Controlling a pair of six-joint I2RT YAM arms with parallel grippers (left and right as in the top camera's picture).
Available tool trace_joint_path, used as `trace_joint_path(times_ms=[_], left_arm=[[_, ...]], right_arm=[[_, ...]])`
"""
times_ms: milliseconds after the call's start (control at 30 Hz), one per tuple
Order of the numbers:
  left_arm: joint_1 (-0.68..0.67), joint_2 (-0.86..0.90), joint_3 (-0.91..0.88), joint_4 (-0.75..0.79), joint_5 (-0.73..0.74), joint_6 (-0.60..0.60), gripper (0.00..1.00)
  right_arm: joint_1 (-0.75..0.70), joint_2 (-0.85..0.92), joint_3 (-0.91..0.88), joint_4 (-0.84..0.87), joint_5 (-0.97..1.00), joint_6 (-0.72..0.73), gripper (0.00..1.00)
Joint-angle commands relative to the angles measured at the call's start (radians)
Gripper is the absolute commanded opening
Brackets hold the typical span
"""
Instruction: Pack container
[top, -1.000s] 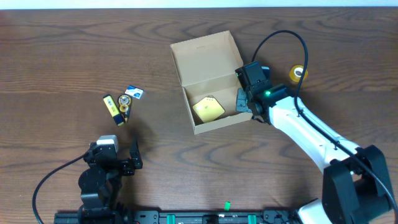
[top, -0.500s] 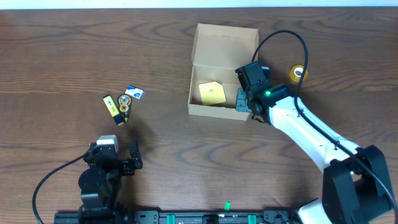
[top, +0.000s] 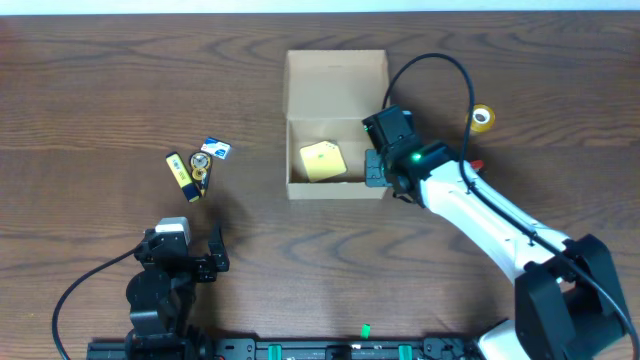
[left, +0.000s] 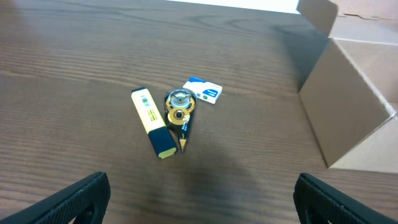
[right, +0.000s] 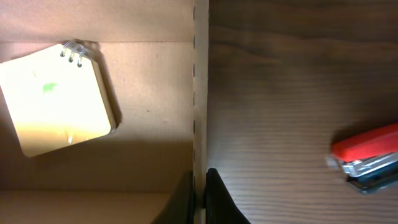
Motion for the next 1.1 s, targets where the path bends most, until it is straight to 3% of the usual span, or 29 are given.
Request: trace_joint_path(times_ms=[0,333,400,467,600,767,1000,1067], left_arm=[[0.0,-0.006,-0.019,0.0,0.0,-0.008,0.95],[0.0,-0.006,-0.019,0.0,0.0,-0.008,0.95],[0.0,-0.006,-0.018,0.0,0.0,-0.008,0.95],[0.0,-0.006,-0.018,0.0,0.0,-0.008,0.95],[0.0,-0.006,-0.019,0.0,0.0,-0.008,0.95],[0.0,-0.006,-0.019,0.0,0.0,-0.008,0.95],[0.0,-0.006,-0.019,0.0,0.0,-0.008,0.95],[0.0,-0.006,-0.019,0.0,0.0,-0.008,0.95]], right_arm=[[0.033,0.008,-0.001,0.003,-0.017,-0.008,0.01],[0.04,0.008,-0.001,0.002,-0.01,0.062,0.02],[0.04,0.008,-0.001,0.006,-0.01,0.081,0.27],[0.04,0.008,-0.001,0.018,-0.01,0.099,0.33],[0.04,-0.007,0.011,0.027,-0.01,0.106,0.66],[0.033,-0.082,0.111,-0.024,0.04,0.065,0.72],[-0.053,-0.225,0.219,-0.083,0.212,-0.046,0.99],[-0.117,-0.233,0.219,-0.085,0.214,-0.089,0.99]])
